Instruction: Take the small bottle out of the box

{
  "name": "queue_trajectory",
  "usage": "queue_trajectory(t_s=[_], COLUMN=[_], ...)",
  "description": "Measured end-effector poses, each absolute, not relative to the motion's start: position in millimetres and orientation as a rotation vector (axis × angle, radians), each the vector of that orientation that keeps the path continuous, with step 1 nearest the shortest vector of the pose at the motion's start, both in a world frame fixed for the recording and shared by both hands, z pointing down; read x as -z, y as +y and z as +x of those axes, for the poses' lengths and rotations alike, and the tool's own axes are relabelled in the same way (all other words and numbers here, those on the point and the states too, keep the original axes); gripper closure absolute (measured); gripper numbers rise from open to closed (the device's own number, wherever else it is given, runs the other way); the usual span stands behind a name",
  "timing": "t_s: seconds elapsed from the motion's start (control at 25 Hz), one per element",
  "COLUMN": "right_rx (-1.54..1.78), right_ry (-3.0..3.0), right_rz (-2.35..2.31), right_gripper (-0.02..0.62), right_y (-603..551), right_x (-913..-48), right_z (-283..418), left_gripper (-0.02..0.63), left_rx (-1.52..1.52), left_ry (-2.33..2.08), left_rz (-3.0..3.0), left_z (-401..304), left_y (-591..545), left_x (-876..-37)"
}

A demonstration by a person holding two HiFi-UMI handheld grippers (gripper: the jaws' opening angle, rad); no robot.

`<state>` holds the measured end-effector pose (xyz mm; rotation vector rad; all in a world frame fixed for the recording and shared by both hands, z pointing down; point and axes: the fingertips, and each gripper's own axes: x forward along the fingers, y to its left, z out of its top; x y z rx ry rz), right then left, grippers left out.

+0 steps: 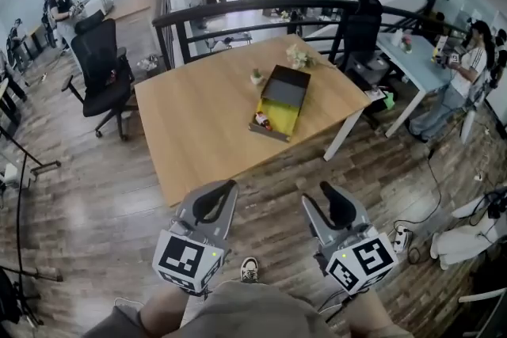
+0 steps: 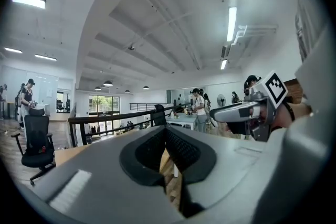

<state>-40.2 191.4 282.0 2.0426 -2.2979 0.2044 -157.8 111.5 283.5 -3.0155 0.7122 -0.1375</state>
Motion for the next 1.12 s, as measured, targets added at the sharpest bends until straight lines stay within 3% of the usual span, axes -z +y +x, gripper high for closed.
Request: queue_trajectory(t_s=[0.6,1.12], right_rx=[-0.352,-0.485], right_ry=[-2.275,-2.386], right_rz=[1.948,1.761], right_gripper=[0.439,0.439], right_y=[81,-57], right_x=[-336,-365], right_z=[20,108], left_gripper=[0.606,0.606], left_rx=[0.292,0.417], left_ry=[0.860,1.040], left_rz=[-2.977,-2.936], left_z=[-134,-45], left_y=[12,-105], left_x=[-328,-350])
